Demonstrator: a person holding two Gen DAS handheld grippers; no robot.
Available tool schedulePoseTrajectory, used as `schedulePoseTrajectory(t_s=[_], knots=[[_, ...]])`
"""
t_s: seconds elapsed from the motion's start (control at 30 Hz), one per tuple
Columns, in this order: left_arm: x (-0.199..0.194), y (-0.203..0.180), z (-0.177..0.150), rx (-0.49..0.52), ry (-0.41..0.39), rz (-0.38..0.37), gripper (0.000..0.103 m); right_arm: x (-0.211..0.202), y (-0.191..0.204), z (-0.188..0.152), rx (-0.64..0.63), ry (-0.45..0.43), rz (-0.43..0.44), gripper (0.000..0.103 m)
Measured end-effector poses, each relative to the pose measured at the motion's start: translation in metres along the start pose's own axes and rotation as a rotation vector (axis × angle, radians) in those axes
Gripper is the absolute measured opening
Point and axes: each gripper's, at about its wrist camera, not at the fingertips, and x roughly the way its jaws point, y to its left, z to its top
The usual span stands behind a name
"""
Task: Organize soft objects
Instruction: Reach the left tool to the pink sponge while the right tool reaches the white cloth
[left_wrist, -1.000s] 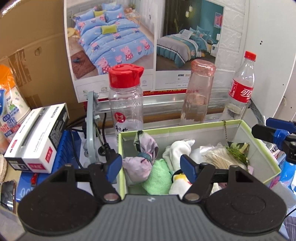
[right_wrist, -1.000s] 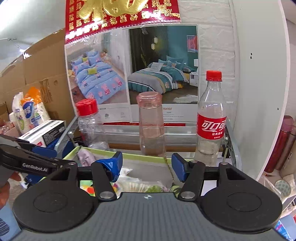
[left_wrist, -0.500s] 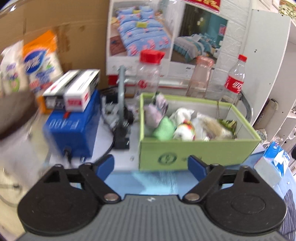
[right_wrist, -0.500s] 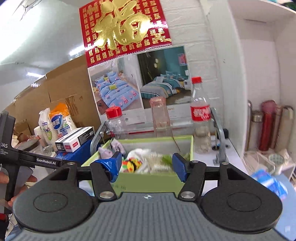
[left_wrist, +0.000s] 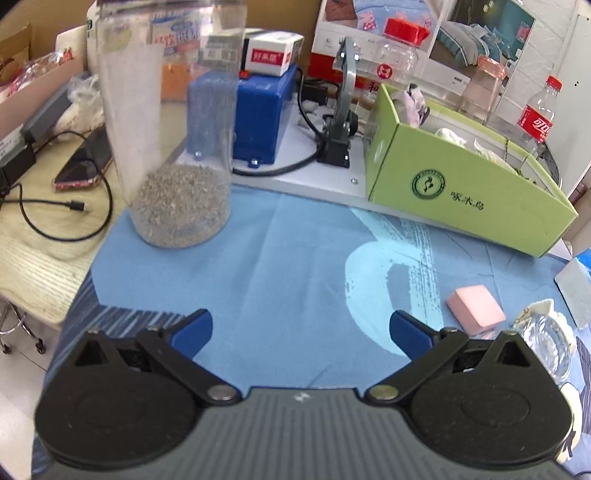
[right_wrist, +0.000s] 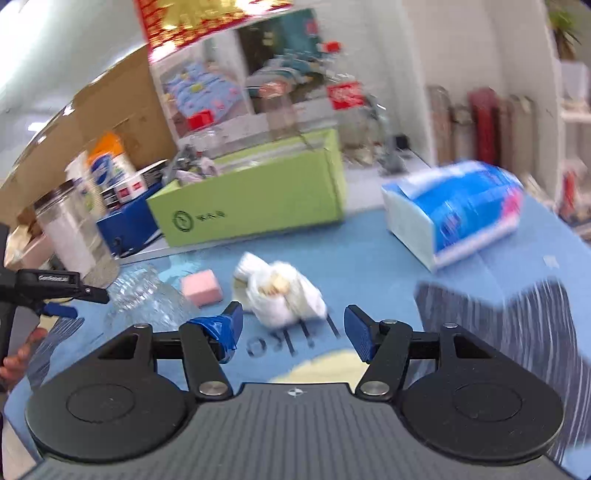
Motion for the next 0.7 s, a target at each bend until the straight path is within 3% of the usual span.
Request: schedulePoseTrajectory(t_s=[0.13,0.23,0.33,0.53,0.7], knots=[[0.0,0.004,0.003,0.008,-0.007,0.014,0.101,0.026,0.002,0.034,-0.111,0.089,0.128,0.046],[0.008,0.009,0.003,-0.007,0.005,0.025,0.101,0.05,0.015,0.059,-0.272,0.146,0.136,0.046],[0.017,0.015,0.006,-0.031,0.022,0.02,0.101,0.078,0.028,0.077,-0.367,0.216,0.205,0.046],[0.024,0.024,0.012,-0.036,0.025,0.015,0.101,0.148,0.059,0.081,-0.551,0.412,0.16,0.046],[0.024,0.04,0.015,-0.079,0.018,-0.012,0.101,0.177,0.066,0.079,-0.619,0.56,0.108,0.046]])
